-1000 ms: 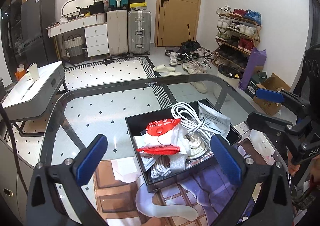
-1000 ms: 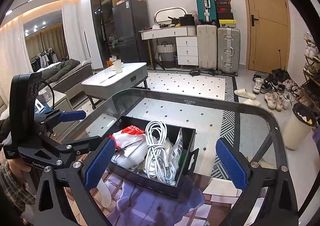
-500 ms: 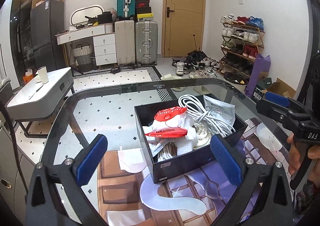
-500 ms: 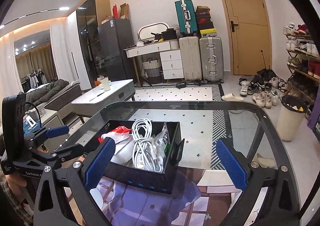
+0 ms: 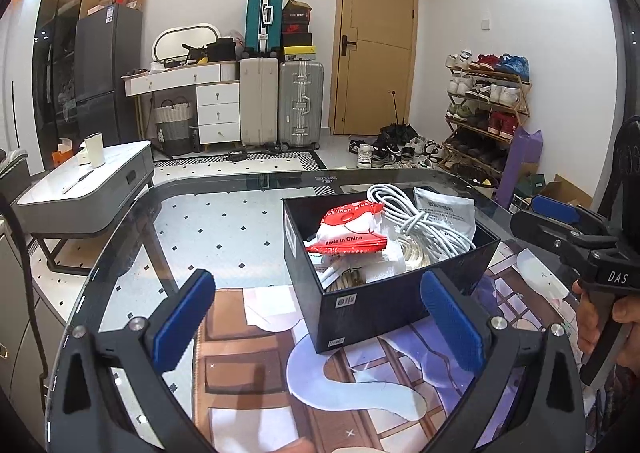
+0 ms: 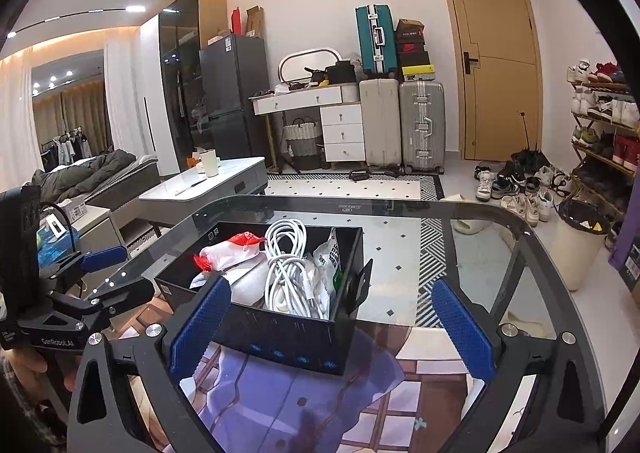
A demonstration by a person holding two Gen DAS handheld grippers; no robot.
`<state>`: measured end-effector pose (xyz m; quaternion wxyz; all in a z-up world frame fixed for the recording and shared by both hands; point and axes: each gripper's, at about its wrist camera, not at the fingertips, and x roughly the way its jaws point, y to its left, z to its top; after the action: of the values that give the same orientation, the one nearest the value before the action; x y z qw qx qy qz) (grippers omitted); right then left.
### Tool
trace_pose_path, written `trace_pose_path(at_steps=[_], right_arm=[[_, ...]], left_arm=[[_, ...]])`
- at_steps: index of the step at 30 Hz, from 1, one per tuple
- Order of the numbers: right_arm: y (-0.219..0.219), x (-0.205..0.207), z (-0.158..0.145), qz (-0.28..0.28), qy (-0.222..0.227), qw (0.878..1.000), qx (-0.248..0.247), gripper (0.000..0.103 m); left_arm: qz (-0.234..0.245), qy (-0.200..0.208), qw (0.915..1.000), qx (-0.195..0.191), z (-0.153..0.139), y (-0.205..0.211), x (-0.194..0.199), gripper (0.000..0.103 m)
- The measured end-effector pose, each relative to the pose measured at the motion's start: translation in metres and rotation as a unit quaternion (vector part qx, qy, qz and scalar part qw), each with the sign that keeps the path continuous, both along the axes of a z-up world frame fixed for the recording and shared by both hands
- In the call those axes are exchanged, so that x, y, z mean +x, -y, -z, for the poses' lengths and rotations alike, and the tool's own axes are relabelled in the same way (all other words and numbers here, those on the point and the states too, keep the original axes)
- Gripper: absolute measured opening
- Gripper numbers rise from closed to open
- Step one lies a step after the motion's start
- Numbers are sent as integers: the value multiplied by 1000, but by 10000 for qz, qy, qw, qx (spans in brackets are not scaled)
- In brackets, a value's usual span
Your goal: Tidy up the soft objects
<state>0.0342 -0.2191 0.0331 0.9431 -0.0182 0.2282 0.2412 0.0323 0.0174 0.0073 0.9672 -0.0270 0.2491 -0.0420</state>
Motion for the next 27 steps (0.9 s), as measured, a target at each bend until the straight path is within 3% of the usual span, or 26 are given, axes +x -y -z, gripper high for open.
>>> trace_pose_path(at_steps=[10,27], right_arm=[[0,-9,4,68,319,9994,-98,102],[1,-9,8,78,276,9996,-61,102]], left_arm=[[-45,51,9999,-137,5,-3,-2,103],[-65,30,10000,-29,4,2,-3,103]])
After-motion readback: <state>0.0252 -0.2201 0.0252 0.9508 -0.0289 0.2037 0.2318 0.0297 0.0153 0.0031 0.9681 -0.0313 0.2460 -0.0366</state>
